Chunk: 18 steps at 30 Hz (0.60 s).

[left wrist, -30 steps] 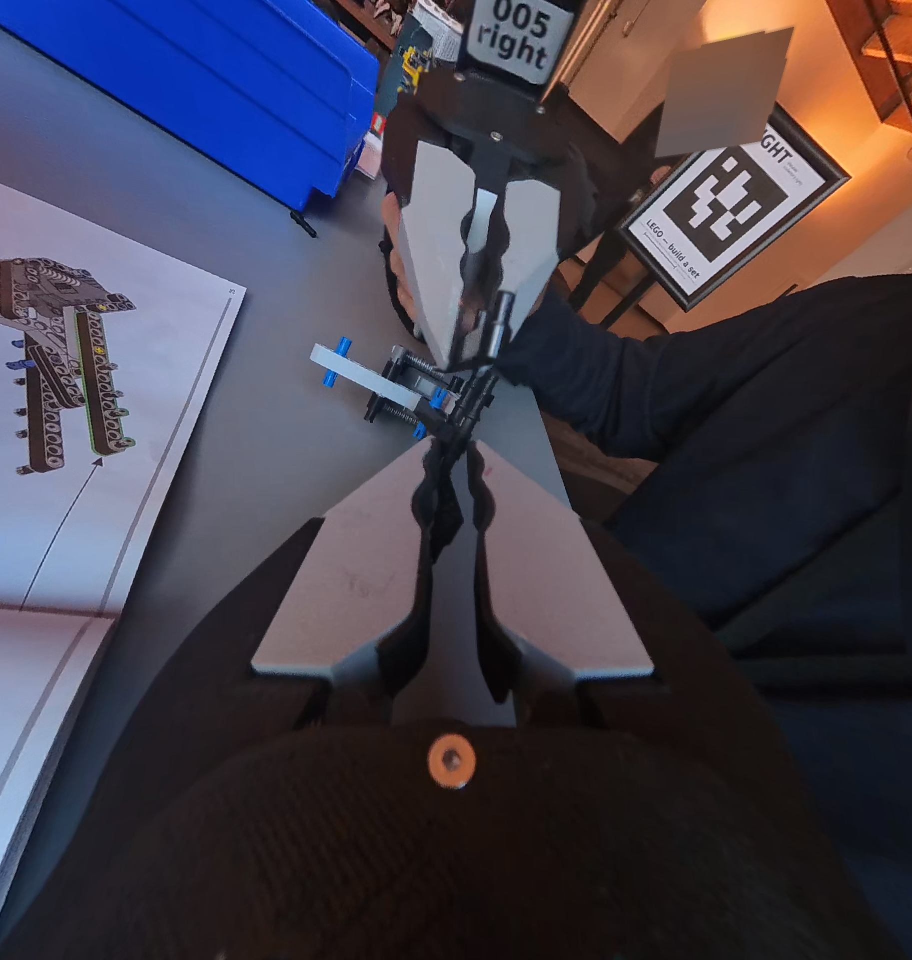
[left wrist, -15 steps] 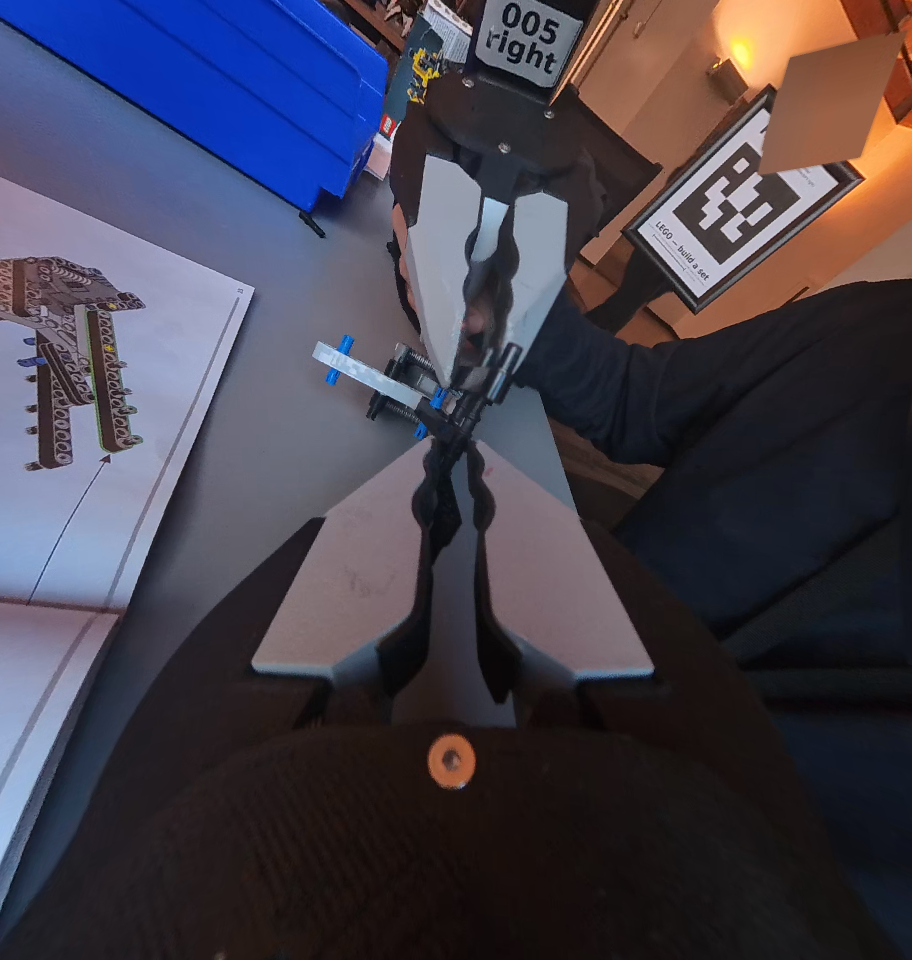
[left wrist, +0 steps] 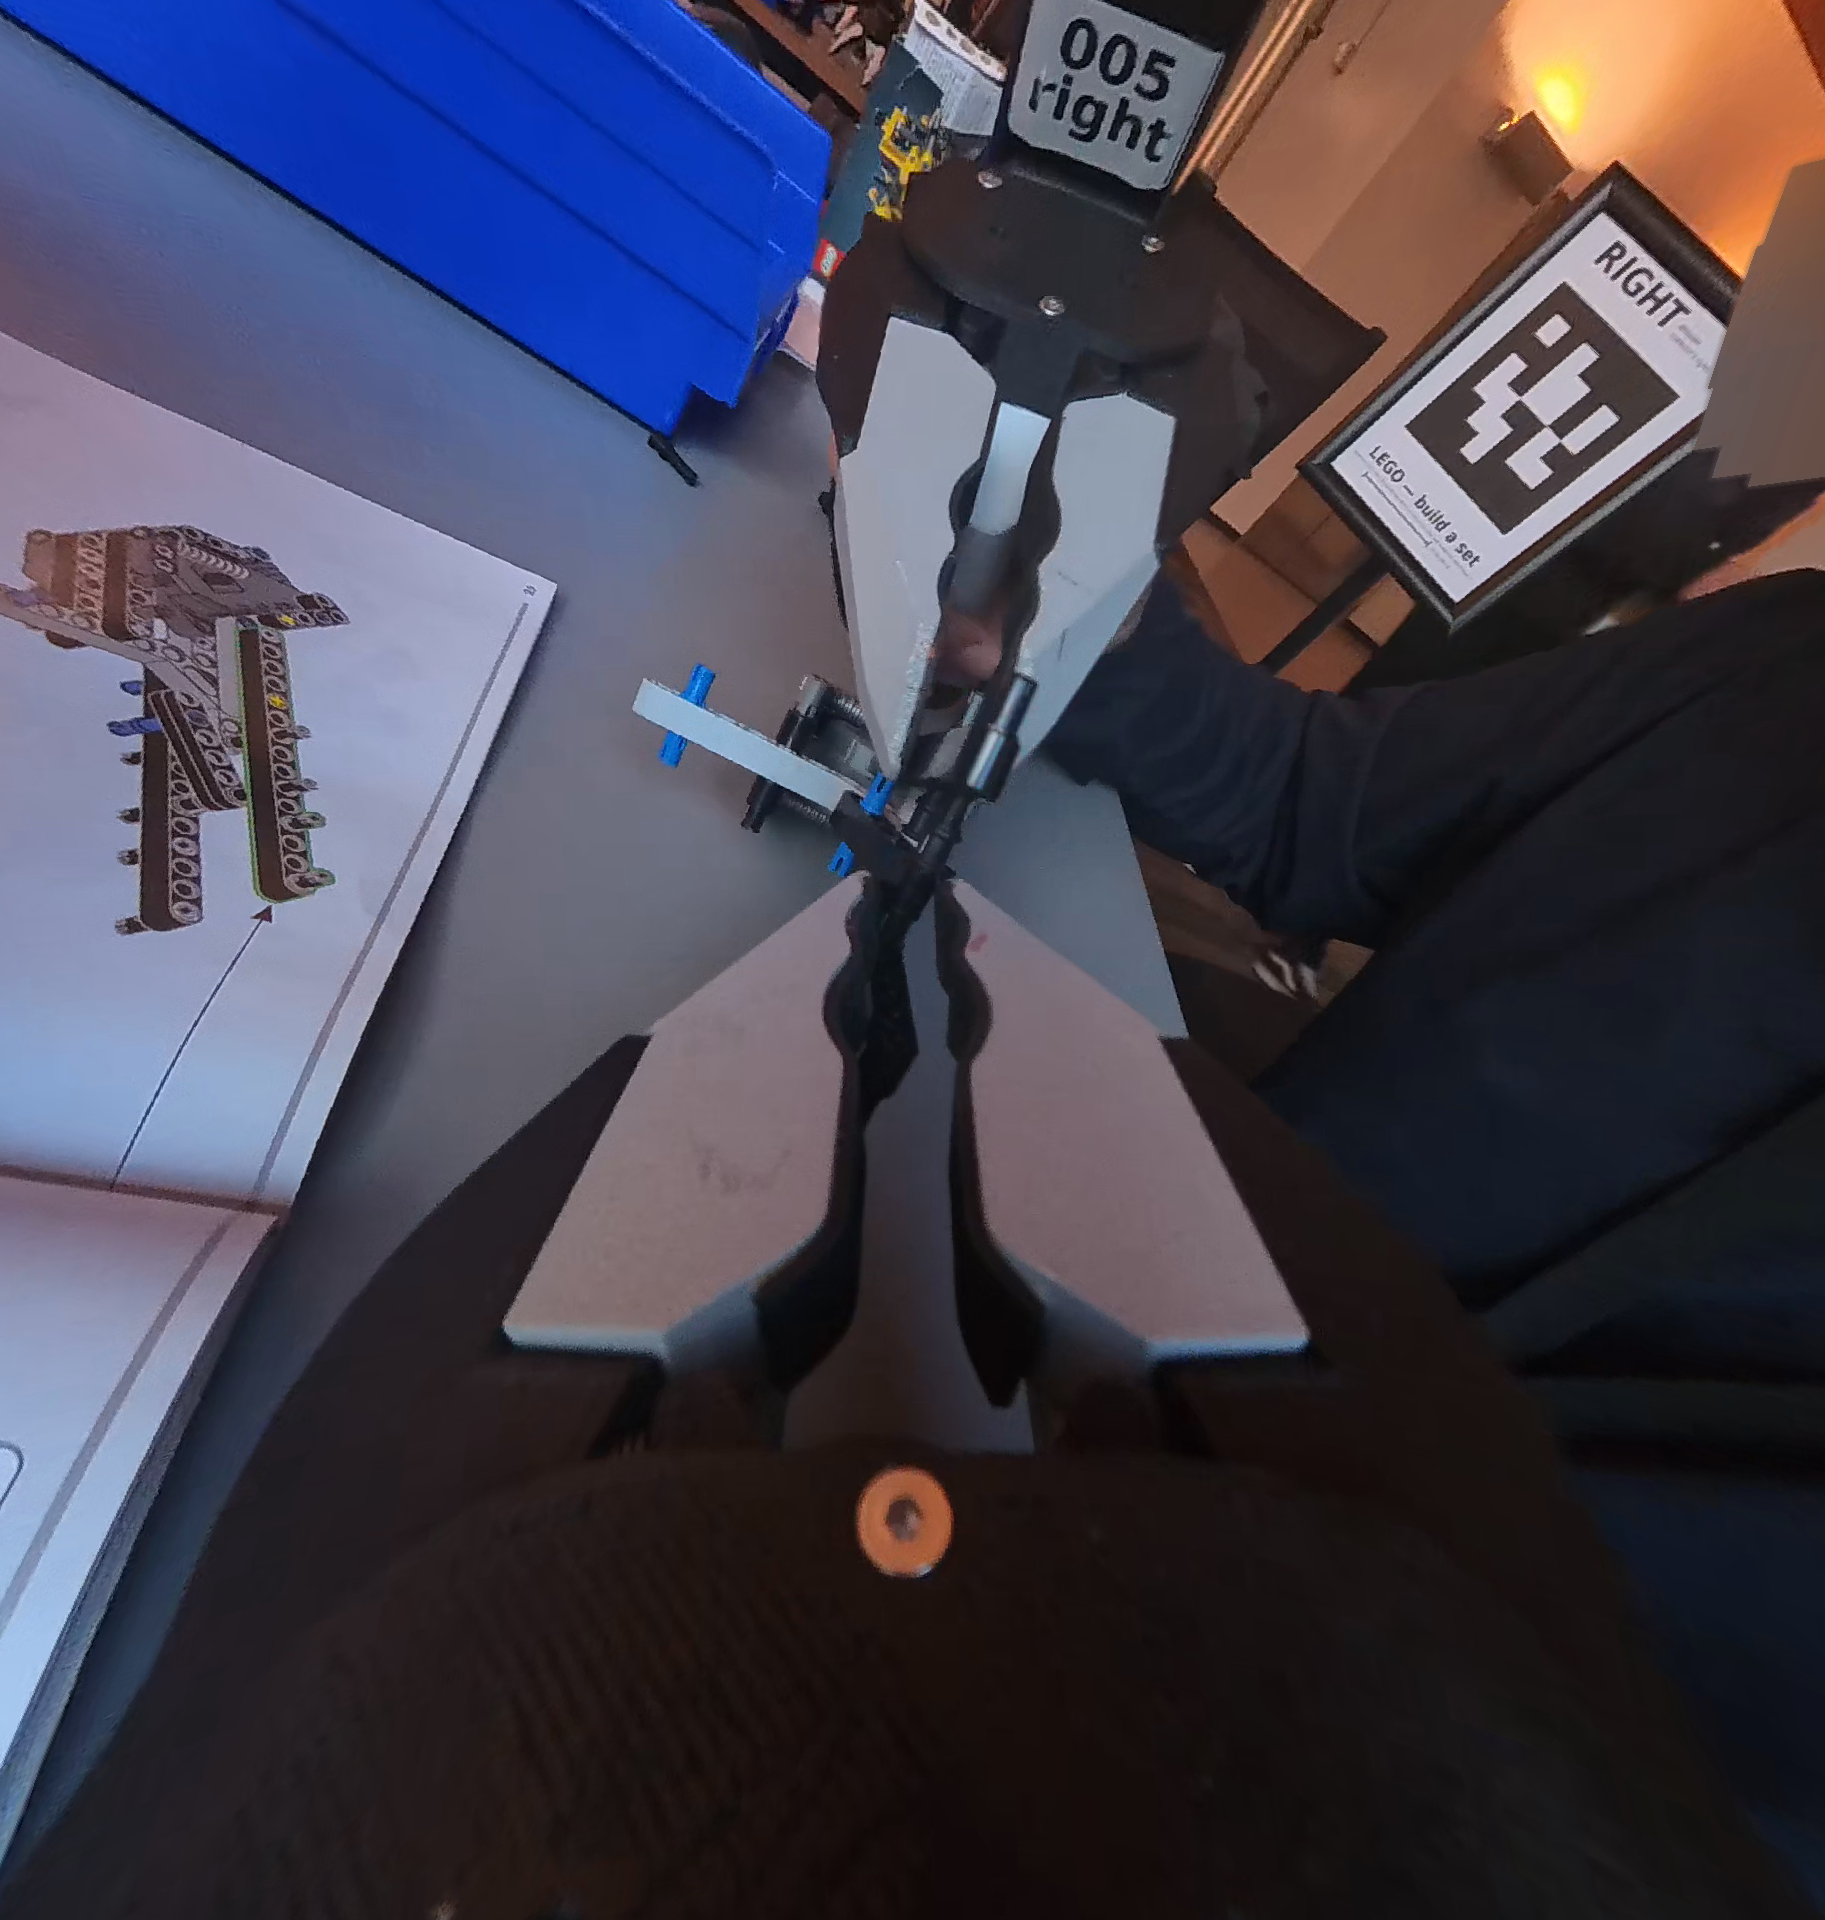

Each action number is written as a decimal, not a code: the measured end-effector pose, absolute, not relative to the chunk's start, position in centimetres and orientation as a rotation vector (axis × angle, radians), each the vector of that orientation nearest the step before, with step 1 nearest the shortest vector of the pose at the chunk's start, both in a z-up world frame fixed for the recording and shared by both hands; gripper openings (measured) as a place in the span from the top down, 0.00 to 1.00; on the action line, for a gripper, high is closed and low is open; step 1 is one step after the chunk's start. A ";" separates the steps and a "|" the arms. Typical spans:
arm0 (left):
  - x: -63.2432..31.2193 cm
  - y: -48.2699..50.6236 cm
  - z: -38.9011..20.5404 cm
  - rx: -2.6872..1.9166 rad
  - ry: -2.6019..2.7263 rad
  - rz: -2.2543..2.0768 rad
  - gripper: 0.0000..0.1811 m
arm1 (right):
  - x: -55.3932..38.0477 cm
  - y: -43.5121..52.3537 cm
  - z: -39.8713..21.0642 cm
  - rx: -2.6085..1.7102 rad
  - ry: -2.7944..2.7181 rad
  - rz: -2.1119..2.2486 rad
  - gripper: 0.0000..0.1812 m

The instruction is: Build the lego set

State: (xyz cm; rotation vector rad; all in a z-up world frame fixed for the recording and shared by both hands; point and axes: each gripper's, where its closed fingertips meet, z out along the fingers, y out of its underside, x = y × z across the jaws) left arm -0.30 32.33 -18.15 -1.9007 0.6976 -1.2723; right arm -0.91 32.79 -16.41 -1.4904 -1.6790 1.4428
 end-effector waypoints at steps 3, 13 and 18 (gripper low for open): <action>-0.4 32.4 -18.1 -1.900 0.701 -1.257 0.95 | -0.9 32.9 -16.4 -1.499 -1.667 1.451 0.95; -2.7 32.6 -19.4 -2.023 0.757 -1.098 0.85 | -0.9 33.6 -16.4 -1.517 -1.633 1.454 0.97; -3.3 32.5 -20.9 -2.084 0.831 -0.990 0.92 | -0.8 34.1 -16.4 -1.545 -1.603 1.466 0.97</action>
